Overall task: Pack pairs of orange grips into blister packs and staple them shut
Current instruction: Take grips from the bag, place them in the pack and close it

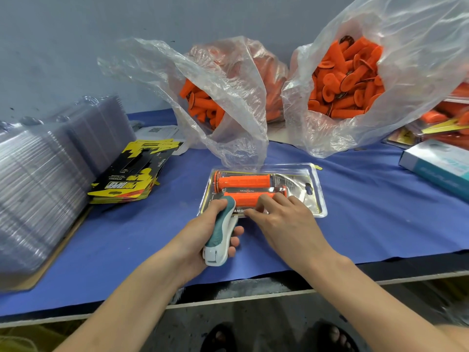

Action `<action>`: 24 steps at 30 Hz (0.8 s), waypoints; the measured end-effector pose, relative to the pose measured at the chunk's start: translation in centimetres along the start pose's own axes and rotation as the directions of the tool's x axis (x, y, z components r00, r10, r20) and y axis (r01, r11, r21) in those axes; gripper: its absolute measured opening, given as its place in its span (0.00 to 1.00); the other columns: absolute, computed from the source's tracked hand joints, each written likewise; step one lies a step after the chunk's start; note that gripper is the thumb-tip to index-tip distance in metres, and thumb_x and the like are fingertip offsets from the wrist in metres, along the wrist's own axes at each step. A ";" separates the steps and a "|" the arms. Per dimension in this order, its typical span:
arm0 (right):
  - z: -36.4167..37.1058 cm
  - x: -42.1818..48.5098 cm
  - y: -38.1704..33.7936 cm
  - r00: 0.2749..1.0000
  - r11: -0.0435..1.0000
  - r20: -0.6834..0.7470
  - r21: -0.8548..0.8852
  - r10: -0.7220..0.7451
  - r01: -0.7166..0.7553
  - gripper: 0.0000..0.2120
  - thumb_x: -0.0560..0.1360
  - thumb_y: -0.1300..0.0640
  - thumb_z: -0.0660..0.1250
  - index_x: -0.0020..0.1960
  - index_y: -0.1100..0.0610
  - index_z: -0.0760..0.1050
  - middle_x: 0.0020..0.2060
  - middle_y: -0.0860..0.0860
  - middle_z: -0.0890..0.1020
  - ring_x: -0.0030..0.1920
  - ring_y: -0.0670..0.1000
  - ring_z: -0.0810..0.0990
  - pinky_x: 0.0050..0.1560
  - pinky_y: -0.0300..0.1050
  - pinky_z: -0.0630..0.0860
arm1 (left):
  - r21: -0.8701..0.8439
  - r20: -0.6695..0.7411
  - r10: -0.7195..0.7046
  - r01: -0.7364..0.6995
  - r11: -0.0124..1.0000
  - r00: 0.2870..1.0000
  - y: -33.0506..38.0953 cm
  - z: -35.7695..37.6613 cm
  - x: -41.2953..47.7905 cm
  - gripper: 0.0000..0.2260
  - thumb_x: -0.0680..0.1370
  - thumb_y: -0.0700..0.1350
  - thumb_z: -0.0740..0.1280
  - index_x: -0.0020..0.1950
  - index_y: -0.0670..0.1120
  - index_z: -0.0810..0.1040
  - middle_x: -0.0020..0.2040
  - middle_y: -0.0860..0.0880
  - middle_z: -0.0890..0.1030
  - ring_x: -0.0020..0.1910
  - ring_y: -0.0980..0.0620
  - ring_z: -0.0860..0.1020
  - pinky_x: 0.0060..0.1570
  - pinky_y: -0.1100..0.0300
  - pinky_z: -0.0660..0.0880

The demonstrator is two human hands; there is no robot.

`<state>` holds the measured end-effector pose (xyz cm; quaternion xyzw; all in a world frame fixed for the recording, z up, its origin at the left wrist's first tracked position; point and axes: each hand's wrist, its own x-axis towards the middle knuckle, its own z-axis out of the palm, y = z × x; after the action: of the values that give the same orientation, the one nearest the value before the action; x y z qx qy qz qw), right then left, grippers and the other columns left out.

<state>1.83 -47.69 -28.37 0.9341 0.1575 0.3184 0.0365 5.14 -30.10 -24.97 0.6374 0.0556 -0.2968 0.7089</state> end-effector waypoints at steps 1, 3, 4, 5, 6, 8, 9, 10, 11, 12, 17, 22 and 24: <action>0.0 0.0 0.0 1.000 1.000 0.000 -0.002 0.001 -0.001 0.10 0.71 0.60 0.66 0.47 0.47 0.81 0.43 0.47 0.79 0.41 0.52 0.76 0.39 0.47 0.74 | 0.006 -0.013 0.004 -0.004 1.000 1.000 0.0 0.1 0.0 0.21 0.78 0.58 0.65 0.58 0.41 0.77 0.41 0.41 0.80 0.29 0.49 0.75 0.25 0.60 0.74; 0.0 0.1 0.1 1.000 1.000 0.000 0.002 0.006 -0.006 0.10 0.71 0.60 0.66 0.47 0.47 0.81 0.43 0.47 0.79 0.41 0.52 0.76 0.39 0.47 0.73 | 0.011 -0.033 0.013 -0.013 1.000 0.999 -0.1 0.2 0.1 0.20 0.78 0.57 0.65 0.56 0.40 0.78 0.39 0.41 0.80 0.29 0.49 0.75 0.24 0.59 0.73; 0.0 0.1 0.1 1.000 1.000 -0.004 0.002 0.007 -0.007 0.11 0.71 0.60 0.65 0.47 0.47 0.81 0.43 0.47 0.79 0.40 0.52 0.76 0.38 0.47 0.73 | 0.012 -0.039 0.018 -0.017 1.000 0.999 -0.1 0.2 0.2 0.20 0.79 0.57 0.65 0.56 0.40 0.78 0.39 0.41 0.79 0.29 0.48 0.75 0.24 0.59 0.73; 0.0 0.1 0.1 1.000 1.000 -0.007 0.000 0.008 -0.008 0.11 0.72 0.60 0.64 0.46 0.47 0.81 0.42 0.47 0.79 0.40 0.52 0.76 0.38 0.47 0.73 | 0.013 -0.044 0.020 -0.020 1.000 0.999 -0.2 0.2 0.2 0.20 0.79 0.57 0.65 0.56 0.40 0.78 0.38 0.41 0.79 0.29 0.48 0.75 0.24 0.59 0.74; 0.0 0.2 0.1 1.000 1.000 -0.008 0.001 0.009 -0.009 0.12 0.72 0.60 0.62 0.46 0.47 0.81 0.42 0.47 0.79 0.40 0.53 0.76 0.38 0.47 0.73 | 0.015 -0.049 0.021 -0.020 1.000 0.999 -0.2 0.2 0.2 0.20 0.79 0.57 0.65 0.55 0.39 0.78 0.38 0.41 0.79 0.29 0.48 0.75 0.24 0.60 0.74; -0.1 0.2 0.1 1.000 1.000 0.007 -0.001 0.008 -0.008 0.11 0.72 0.60 0.63 0.46 0.48 0.81 0.42 0.48 0.79 0.40 0.53 0.76 0.39 0.47 0.73 | 0.014 -0.056 0.021 -0.020 1.000 0.998 -0.3 0.2 0.3 0.21 0.79 0.57 0.65 0.56 0.39 0.78 0.38 0.42 0.79 0.29 0.48 0.75 0.25 0.60 0.74; -0.3 0.2 0.1 1.000 1.000 0.020 -0.006 0.008 -0.008 0.11 0.73 0.60 0.64 0.46 0.48 0.81 0.43 0.48 0.79 0.41 0.52 0.76 0.40 0.47 0.73 | 0.013 -0.057 0.020 -0.019 1.000 0.998 -0.3 0.2 0.3 0.21 0.79 0.57 0.65 0.56 0.38 0.78 0.38 0.42 0.79 0.29 0.48 0.75 0.25 0.60 0.74; -0.4 0.2 0.1 1.000 1.000 0.025 -0.010 0.011 -0.011 0.10 0.74 0.60 0.64 0.47 0.48 0.81 0.44 0.47 0.79 0.42 0.52 0.77 0.41 0.47 0.74 | 0.012 -0.057 0.017 -0.017 1.000 0.998 -0.3 0.2 0.3 0.21 0.79 0.57 0.65 0.55 0.38 0.78 0.38 0.42 0.79 0.29 0.48 0.75 0.25 0.60 0.74; -0.6 0.1 -0.1 1.000 1.000 0.013 -0.001 0.023 -0.023 0.09 0.75 0.59 0.65 0.48 0.48 0.81 0.44 0.48 0.79 0.43 0.53 0.77 0.43 0.47 0.74 | 0.009 -0.056 0.015 -0.015 1.000 0.998 -0.3 0.2 0.3 0.21 0.79 0.57 0.65 0.55 0.38 0.78 0.38 0.42 0.79 0.29 0.49 0.75 0.25 0.59 0.74; -0.8 0.0 -0.5 0.999 0.998 -0.015 0.044 0.050 -0.049 0.08 0.76 0.58 0.65 0.49 0.50 0.81 0.45 0.48 0.79 0.44 0.53 0.77 0.45 0.46 0.73 | 0.005 -0.054 0.015 -0.015 1.000 0.998 -0.4 0.3 0.3 0.21 0.79 0.57 0.65 0.55 0.38 0.78 0.38 0.42 0.79 0.29 0.49 0.75 0.25 0.59 0.74; -2.6 -1.1 -4.5 0.754 0.290 0.329 0.778 0.569 -0.558 0.07 0.75 0.48 0.63 0.43 0.48 0.77 0.39 0.42 0.81 0.40 0.42 0.79 0.43 0.34 0.72 | 0.000 -0.084 0.026 -0.026 1.000 0.996 -0.5 0.7 0.1 0.22 0.78 0.57 0.66 0.53 0.37 0.78 0.33 0.43 0.79 0.26 0.49 0.76 0.25 0.60 0.76; -2.5 1.3 -3.6 0.406 -0.688 0.889 0.431 0.213 -0.584 0.14 0.78 0.49 0.68 0.52 0.60 0.79 0.51 0.62 0.84 0.50 0.54 0.85 0.48 0.41 0.81 | -0.021 -0.060 0.020 -0.022 1.000 0.998 -0.7 1.8 -0.4 0.22 0.79 0.57 0.65 0.52 0.37 0.78 0.34 0.43 0.79 0.26 0.49 0.75 0.26 0.59 0.75; -2.3 2.5 -3.7 0.426 -0.758 0.897 0.359 0.118 -0.545 0.21 0.77 0.46 0.68 0.58 0.64 0.77 0.50 0.61 0.83 0.49 0.59 0.84 0.41 0.44 0.77 | -0.048 -0.068 0.026 -0.029 0.998 0.997 -0.7 2.2 -0.5 0.20 0.79 0.57 0.65 0.51 0.38 0.79 0.33 0.43 0.77 0.25 0.49 0.74 0.25 0.60 0.75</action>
<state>1.31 -43.44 -25.73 0.4526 -0.1897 -0.1298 -0.8616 3.68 -31.99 -24.93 0.6302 0.0779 -0.2639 0.7261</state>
